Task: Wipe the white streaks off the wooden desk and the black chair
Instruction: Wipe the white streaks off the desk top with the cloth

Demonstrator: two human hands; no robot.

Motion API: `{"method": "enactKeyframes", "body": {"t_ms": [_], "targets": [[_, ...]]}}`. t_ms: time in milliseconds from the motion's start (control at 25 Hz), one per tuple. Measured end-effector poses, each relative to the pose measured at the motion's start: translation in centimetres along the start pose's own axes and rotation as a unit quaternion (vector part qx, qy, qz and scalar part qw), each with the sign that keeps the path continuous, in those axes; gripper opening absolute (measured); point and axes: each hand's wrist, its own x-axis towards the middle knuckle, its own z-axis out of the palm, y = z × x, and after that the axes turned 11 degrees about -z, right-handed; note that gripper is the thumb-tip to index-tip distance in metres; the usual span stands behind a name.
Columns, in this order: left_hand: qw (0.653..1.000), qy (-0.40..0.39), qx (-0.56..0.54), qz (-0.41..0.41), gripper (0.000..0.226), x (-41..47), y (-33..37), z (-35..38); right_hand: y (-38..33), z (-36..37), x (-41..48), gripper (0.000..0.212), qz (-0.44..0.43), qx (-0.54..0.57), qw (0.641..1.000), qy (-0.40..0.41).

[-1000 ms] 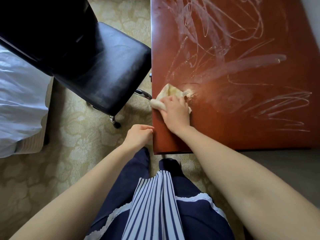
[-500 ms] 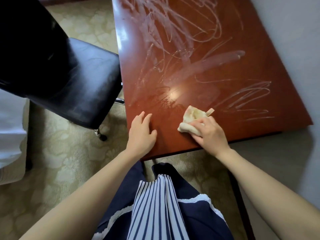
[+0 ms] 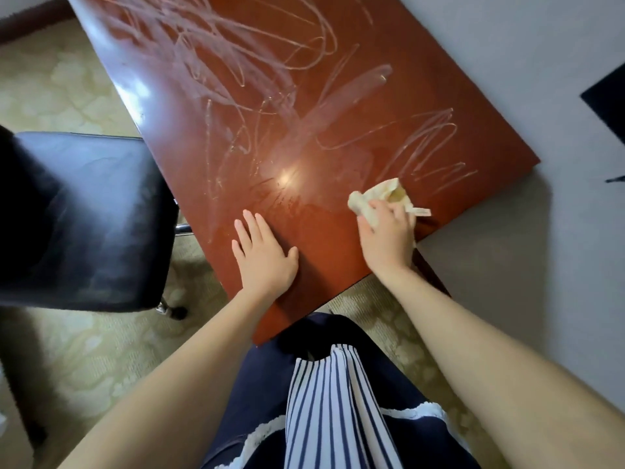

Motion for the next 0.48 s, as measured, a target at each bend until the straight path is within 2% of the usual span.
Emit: {"method": "enactKeyframes", "body": {"t_ms": [280,480], "targets": [[0.992,0.046,0.097,0.061,0.073,0.5,-1.4,-0.9,-3.4,2.8,-5.4,0.027,-0.158,0.068,0.985,0.002],[0.994,0.031,0.094,0.04,0.066,0.7,0.0,-1.6,-2.0,2.7,-4.0,0.033,-0.282,0.071,0.956,-0.044]]}}
